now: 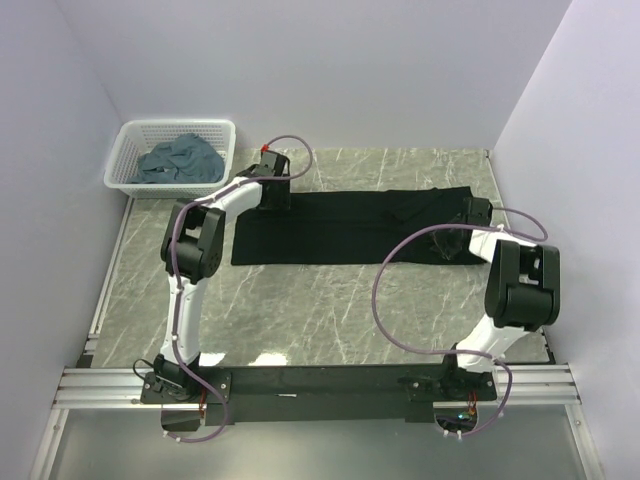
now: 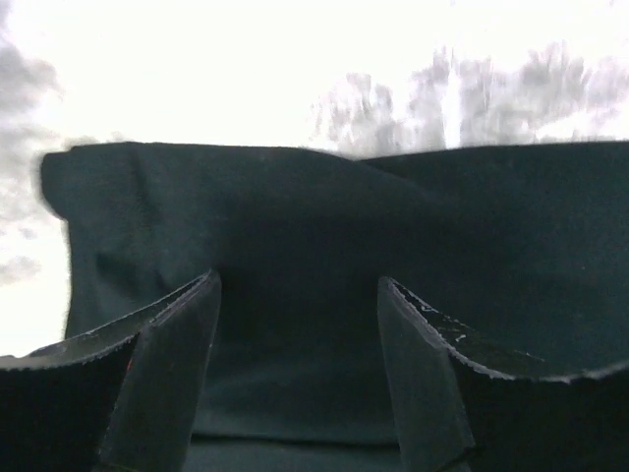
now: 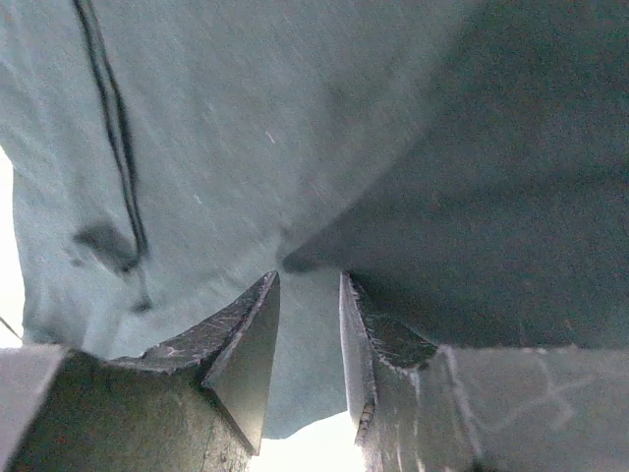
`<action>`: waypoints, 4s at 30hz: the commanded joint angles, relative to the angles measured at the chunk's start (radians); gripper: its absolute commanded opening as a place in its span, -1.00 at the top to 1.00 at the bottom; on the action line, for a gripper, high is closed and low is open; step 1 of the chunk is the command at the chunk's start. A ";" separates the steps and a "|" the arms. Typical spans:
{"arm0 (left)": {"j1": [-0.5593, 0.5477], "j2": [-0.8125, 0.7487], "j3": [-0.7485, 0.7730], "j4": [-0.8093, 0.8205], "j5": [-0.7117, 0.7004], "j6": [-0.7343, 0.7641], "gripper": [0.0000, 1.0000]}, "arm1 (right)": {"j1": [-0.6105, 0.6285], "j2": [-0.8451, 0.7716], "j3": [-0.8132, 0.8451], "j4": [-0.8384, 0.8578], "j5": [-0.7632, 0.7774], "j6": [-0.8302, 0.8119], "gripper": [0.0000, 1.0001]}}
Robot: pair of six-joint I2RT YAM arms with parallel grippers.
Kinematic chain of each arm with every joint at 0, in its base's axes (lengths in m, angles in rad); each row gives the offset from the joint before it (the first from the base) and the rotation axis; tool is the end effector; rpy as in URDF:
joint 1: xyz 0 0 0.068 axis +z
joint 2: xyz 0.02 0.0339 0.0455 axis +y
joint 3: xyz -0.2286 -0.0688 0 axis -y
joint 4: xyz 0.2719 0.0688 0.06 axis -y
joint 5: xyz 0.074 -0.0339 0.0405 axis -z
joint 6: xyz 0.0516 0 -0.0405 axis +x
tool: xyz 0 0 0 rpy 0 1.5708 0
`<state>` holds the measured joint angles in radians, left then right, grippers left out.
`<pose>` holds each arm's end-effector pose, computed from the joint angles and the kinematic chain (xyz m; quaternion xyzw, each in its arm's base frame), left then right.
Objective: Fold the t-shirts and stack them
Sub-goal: Fold the tshirt
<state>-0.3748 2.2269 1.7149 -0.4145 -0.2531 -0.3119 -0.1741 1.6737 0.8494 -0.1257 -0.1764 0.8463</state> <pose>0.4703 -0.1711 0.1146 -0.0104 0.9418 0.0070 0.3360 0.3411 -0.0508 0.0805 0.4397 0.8409 0.1795 0.2596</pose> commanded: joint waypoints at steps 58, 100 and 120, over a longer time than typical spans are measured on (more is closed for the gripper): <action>-0.113 -1.030 -0.807 -0.283 0.041 -0.521 -0.79 | 0.763 0.072 0.481 -0.354 -0.018 -0.493 0.24; 0.166 -0.964 -0.810 -0.106 -0.028 -0.296 -0.83 | 0.652 0.142 0.666 -0.499 0.166 -0.454 -0.14; 0.166 -0.961 -0.813 -0.106 -0.018 -0.291 -0.83 | 0.484 0.558 0.934 -0.376 0.160 -0.438 0.01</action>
<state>-0.2127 1.2869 0.9070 -0.5396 -0.2844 -0.6205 0.3077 2.1990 1.7027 -0.5175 -0.0185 0.4210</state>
